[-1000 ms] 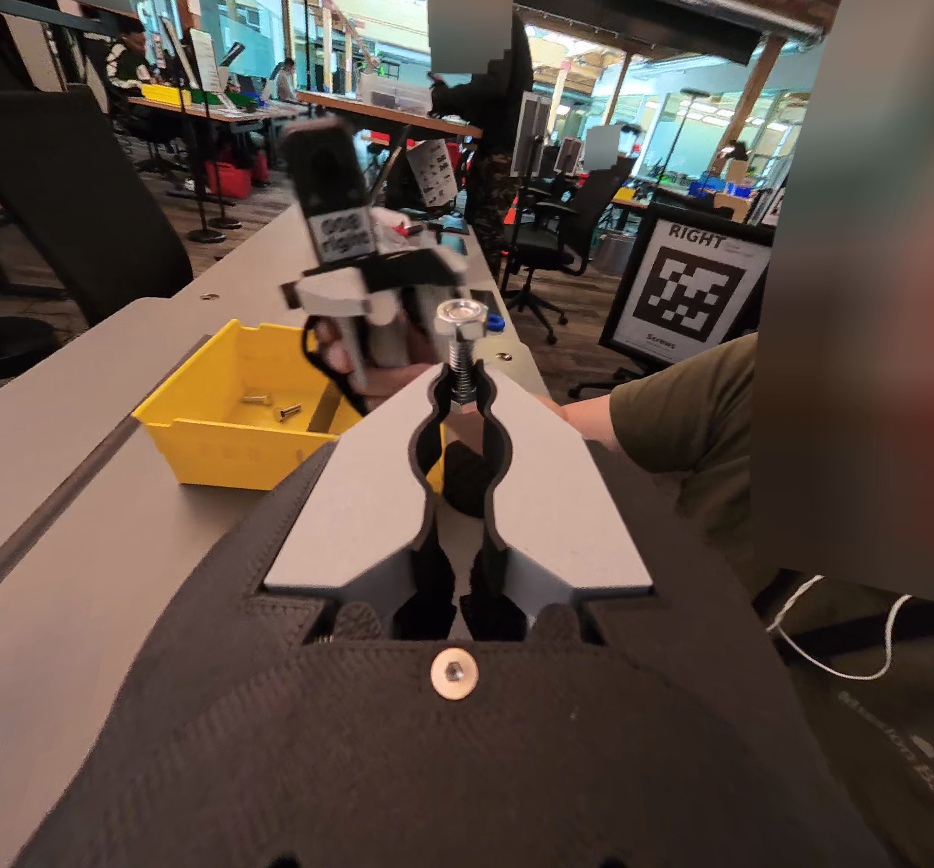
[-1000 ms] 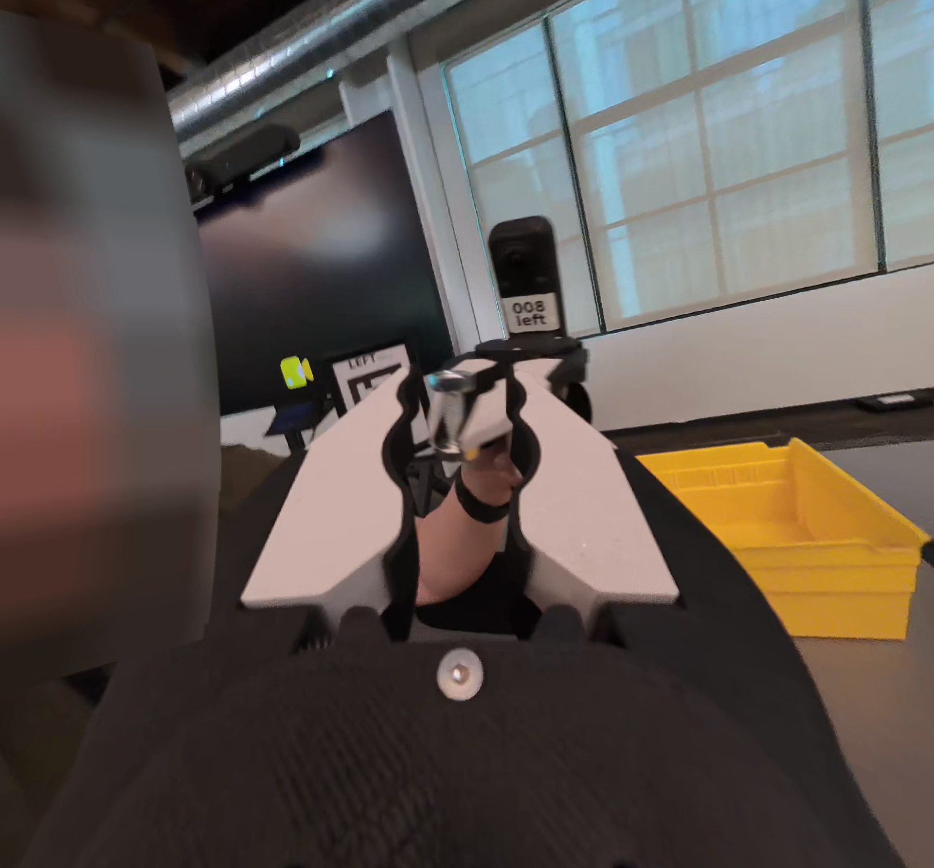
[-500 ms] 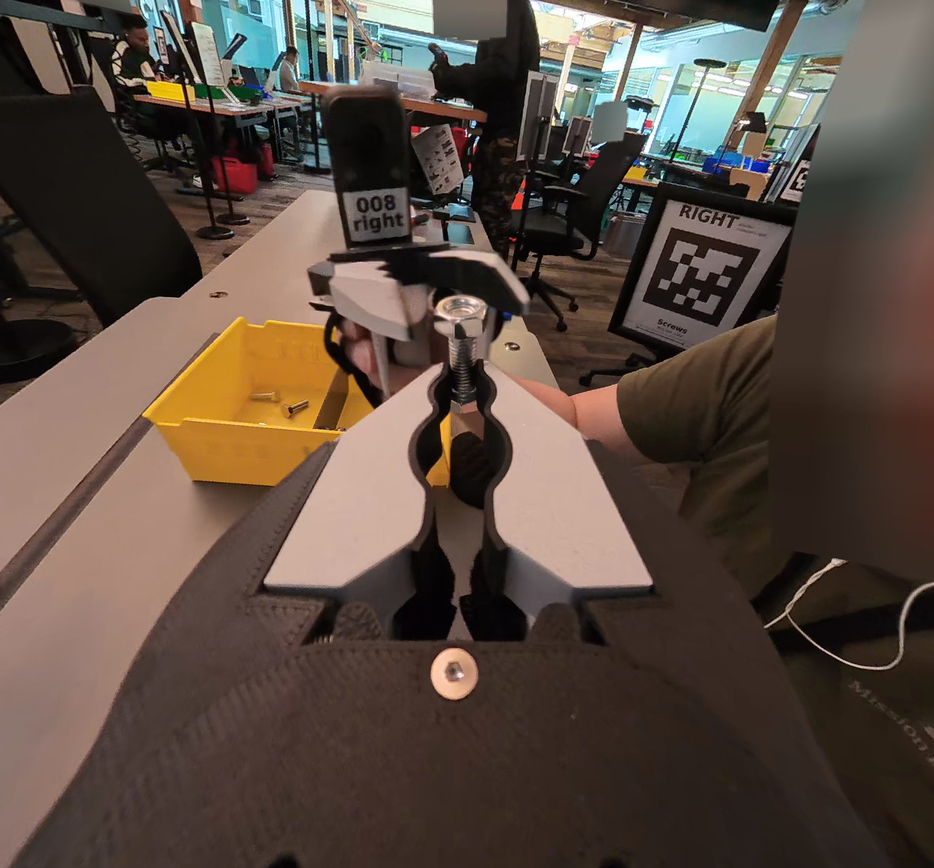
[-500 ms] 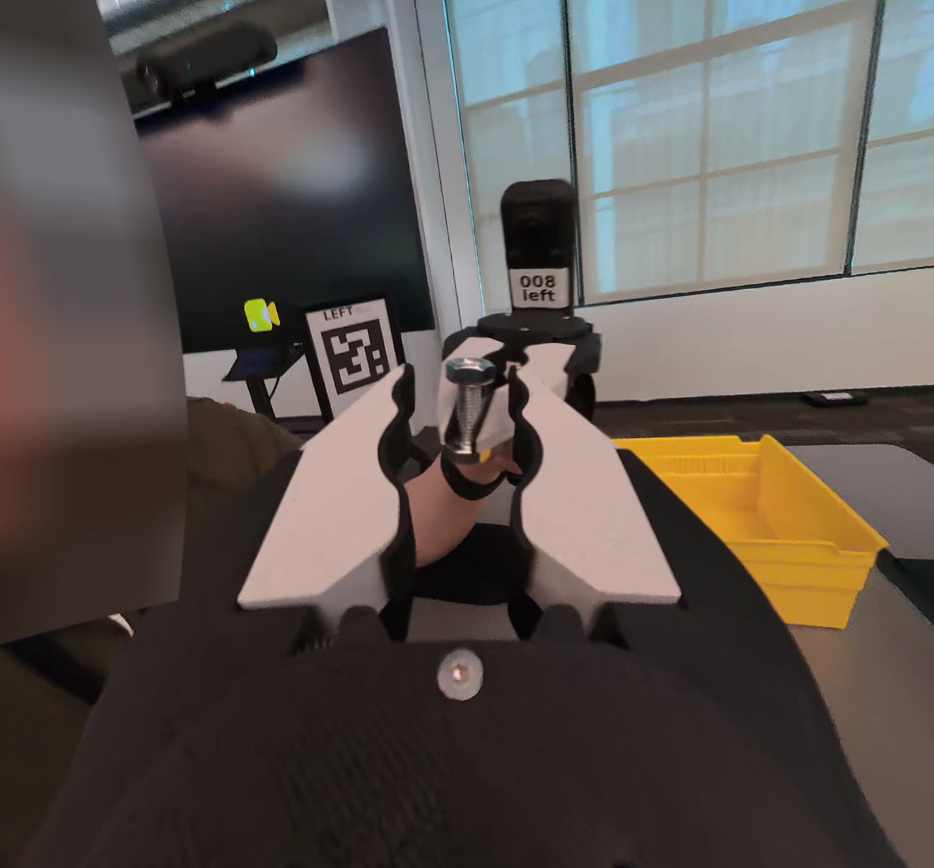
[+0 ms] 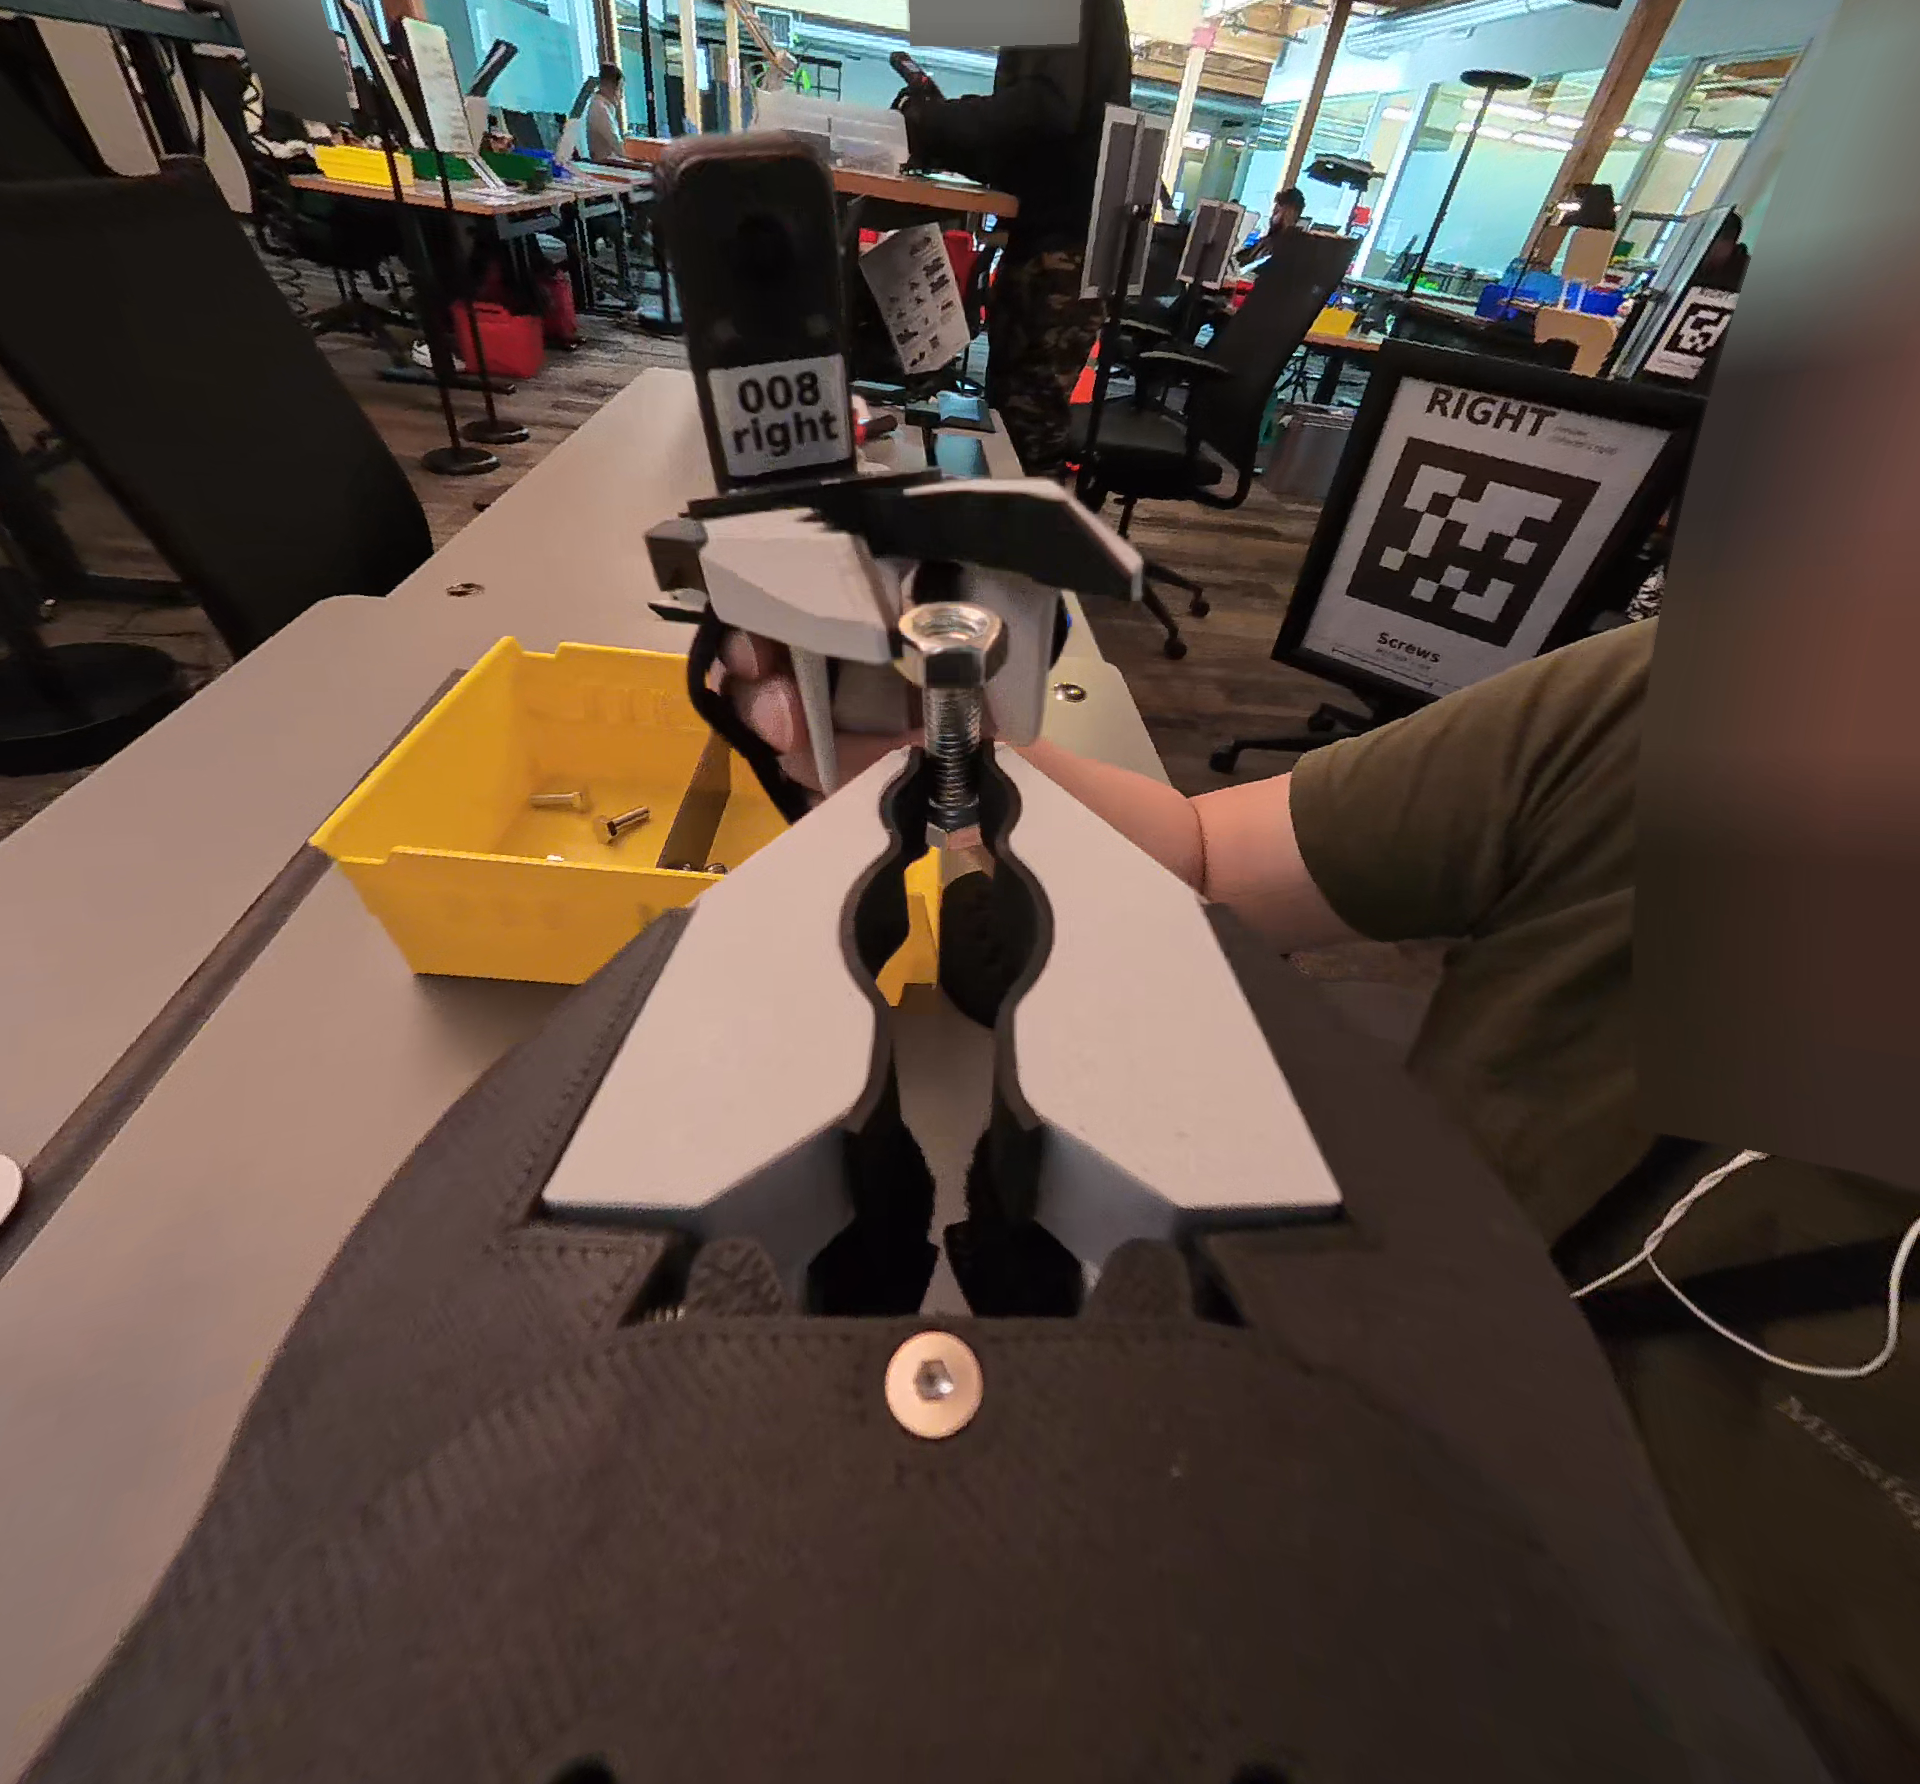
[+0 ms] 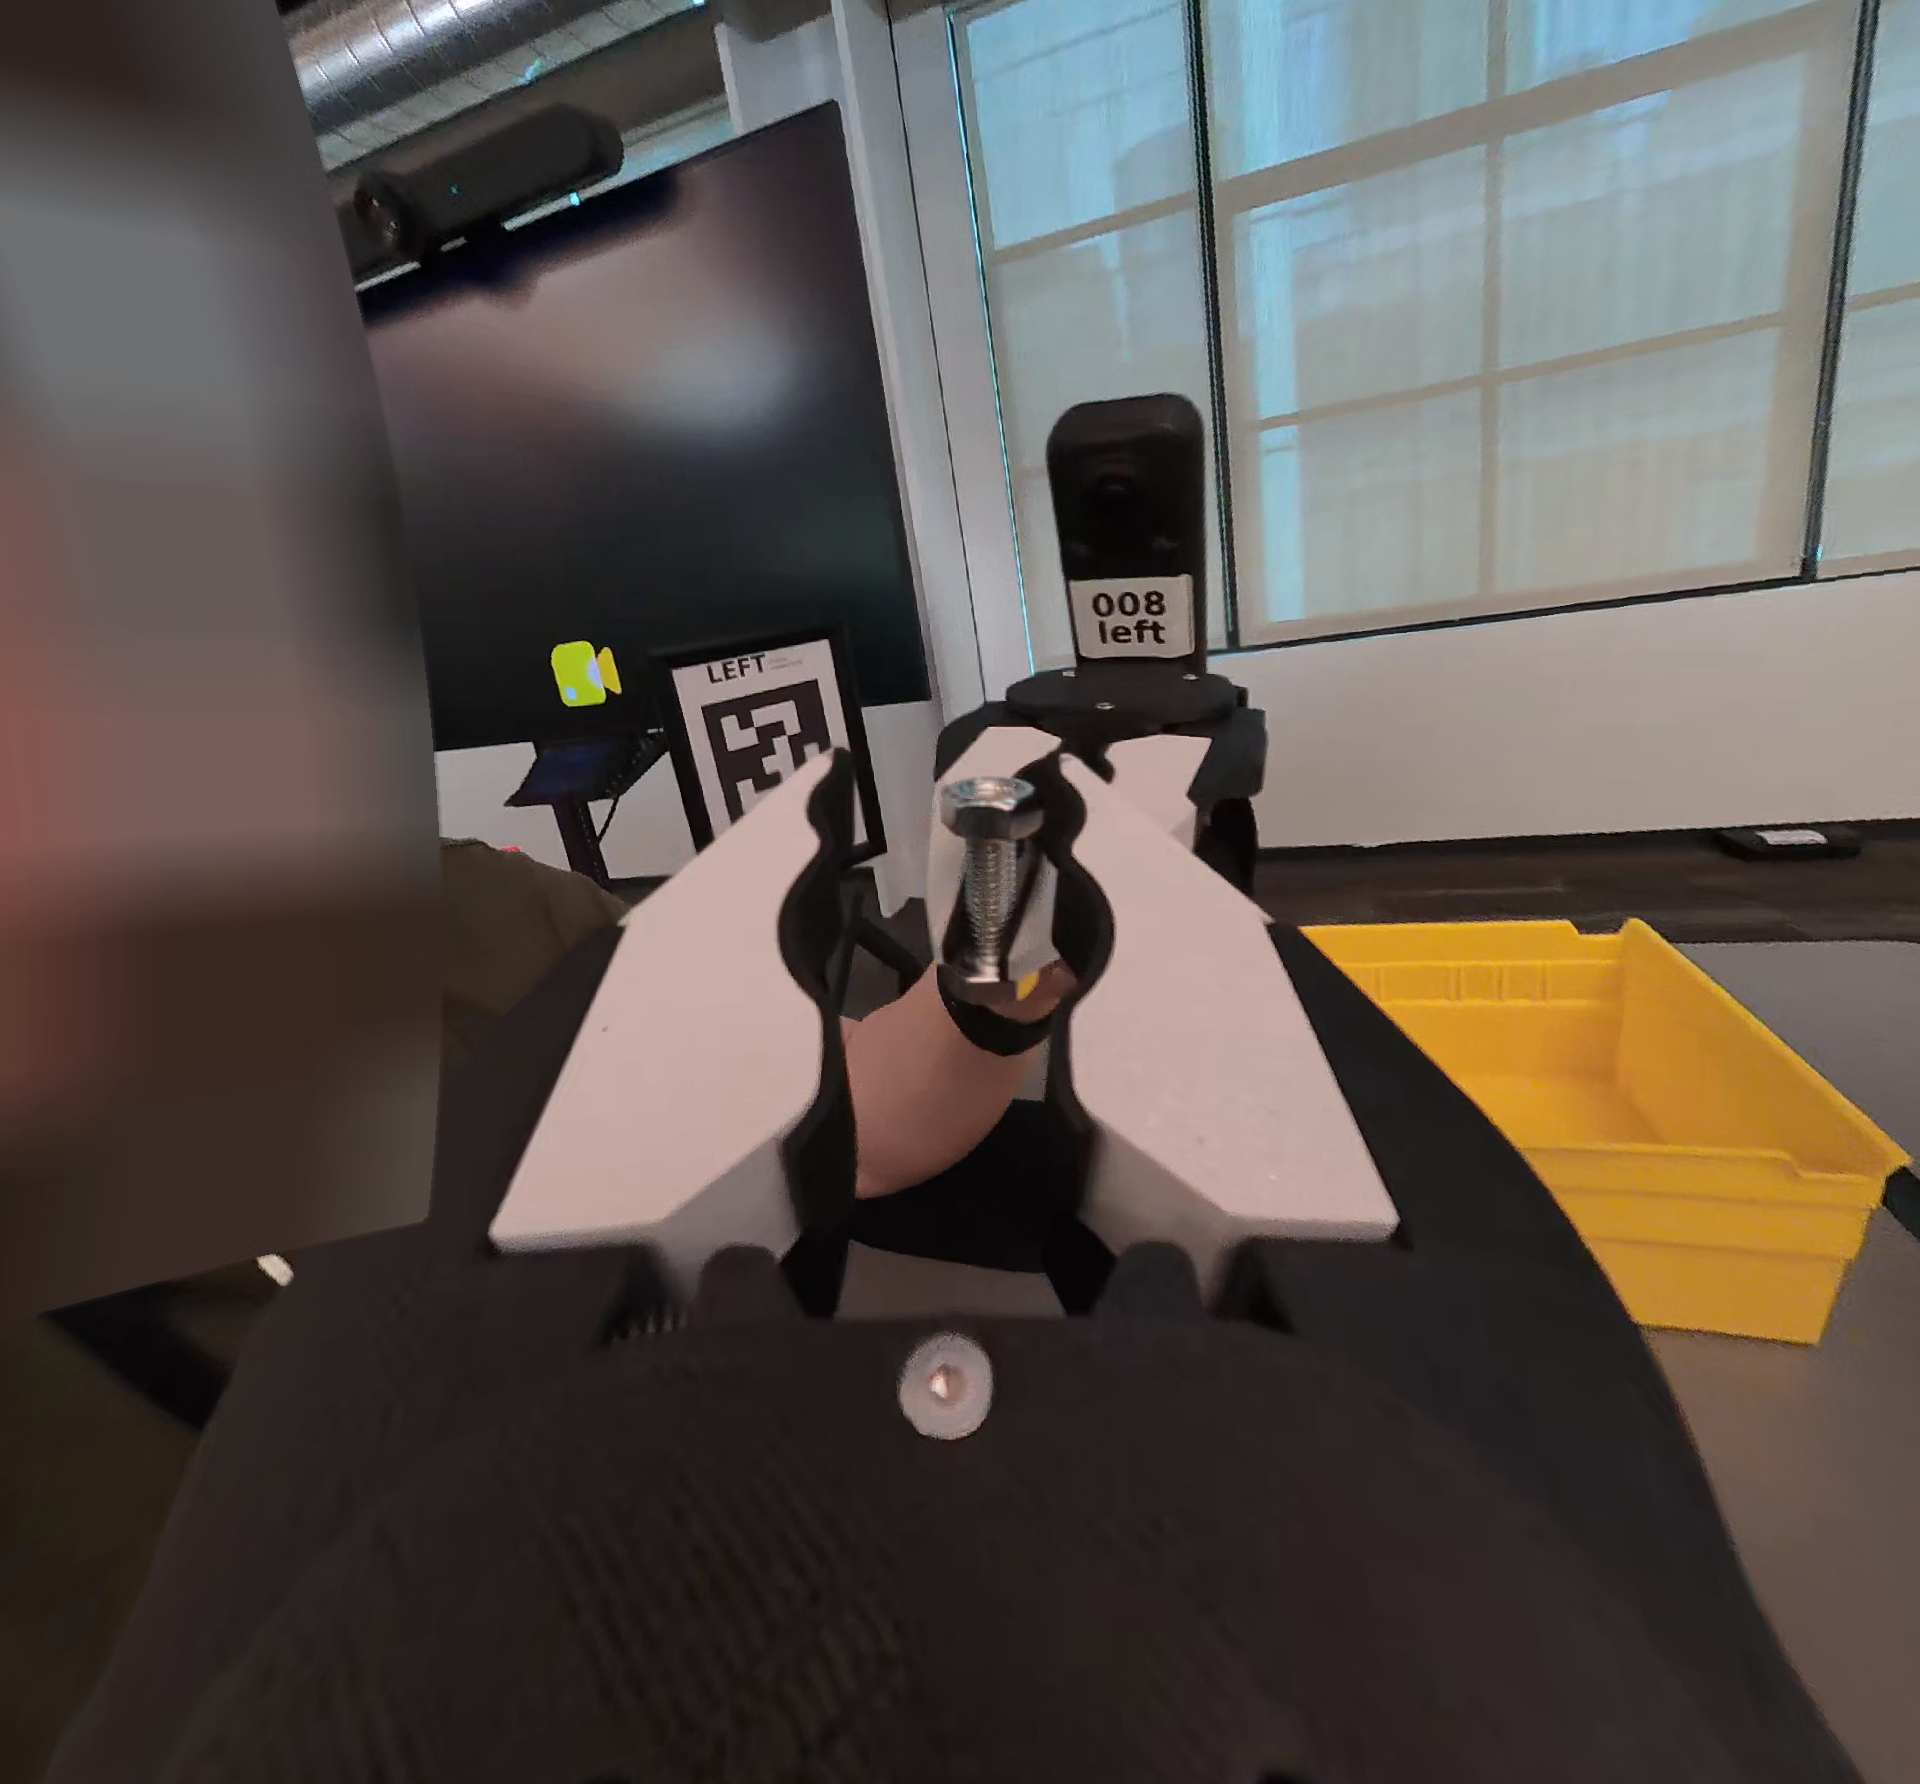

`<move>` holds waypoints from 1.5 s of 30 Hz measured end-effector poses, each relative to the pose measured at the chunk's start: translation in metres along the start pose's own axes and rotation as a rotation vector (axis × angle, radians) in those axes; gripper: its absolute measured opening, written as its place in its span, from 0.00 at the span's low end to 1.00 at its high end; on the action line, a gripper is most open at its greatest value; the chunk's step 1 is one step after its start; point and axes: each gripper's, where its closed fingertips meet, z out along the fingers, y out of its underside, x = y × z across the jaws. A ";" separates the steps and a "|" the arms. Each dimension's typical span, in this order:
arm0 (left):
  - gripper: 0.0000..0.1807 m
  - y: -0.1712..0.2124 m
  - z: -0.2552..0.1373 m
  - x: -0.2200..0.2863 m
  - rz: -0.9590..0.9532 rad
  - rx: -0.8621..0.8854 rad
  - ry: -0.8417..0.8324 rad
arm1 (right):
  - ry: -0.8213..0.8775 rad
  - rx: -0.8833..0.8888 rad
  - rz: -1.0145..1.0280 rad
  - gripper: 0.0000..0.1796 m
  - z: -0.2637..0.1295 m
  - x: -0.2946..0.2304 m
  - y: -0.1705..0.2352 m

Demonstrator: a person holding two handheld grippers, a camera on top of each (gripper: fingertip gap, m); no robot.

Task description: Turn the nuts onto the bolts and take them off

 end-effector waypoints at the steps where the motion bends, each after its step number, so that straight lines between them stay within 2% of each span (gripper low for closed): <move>1: 0.04 0.000 0.001 0.001 0.001 0.001 0.003 | 0.014 -0.012 -0.005 0.18 0.000 0.003 0.003; 3: 0.04 -0.002 0.000 0.004 0.011 0.005 0.007 | 0.041 0.004 0.004 0.20 -0.009 0.017 0.004; 5: 0.04 -0.004 -0.003 0.003 0.025 0.010 -0.014 | 0.065 0.056 0.075 0.11 -0.022 0.031 -0.002; 6: 0.04 -0.006 -0.004 0.006 0.023 0.021 0.004 | 0.076 0.079 0.076 0.11 -0.026 0.034 -0.005; 11: 0.04 -0.005 -0.005 0.003 0.034 0.006 -0.022 | 0.039 0.009 -0.026 0.17 -0.008 0.009 -0.001; 15: 0.04 -0.004 -0.002 0.005 0.026 0.007 -0.002 | 0.044 0.000 -0.017 0.17 -0.003 0.010 0.003; 16: 0.04 -0.004 -0.002 0.005 0.026 0.004 -0.009 | 0.040 0.021 -0.004 0.17 -0.007 0.014 0.001; 18: 0.04 -0.006 -0.004 0.006 0.032 0.010 -0.006 | 0.082 0.083 0.057 0.10 -0.025 0.034 -0.005; 21: 0.04 -0.012 -0.007 0.012 0.018 0.042 0.022 | 0.031 0.168 0.131 0.11 -0.038 0.036 -0.017; 24: 0.04 -0.007 -0.007 0.004 0.043 0.011 -0.031 | 0.023 0.079 0.038 0.19 -0.020 0.019 -0.008; 27: 0.04 -0.005 -0.006 0.000 0.030 0.000 -0.040 | 0.035 -0.006 -0.022 0.21 -0.004 0.010 0.004; 36: 0.04 0.005 -0.018 -0.025 0.051 -0.065 -0.165 | 0.138 0.090 0.038 0.17 -0.030 0.040 -0.011; 40: 0.04 0.001 -0.032 -0.034 0.057 -0.050 -0.233 | 0.211 0.003 -0.012 0.17 -0.029 0.046 0.000; 45: 0.04 -0.003 -0.054 -0.041 0.012 -0.015 -0.288 | 0.307 -0.178 -0.006 0.18 -0.032 0.062 0.036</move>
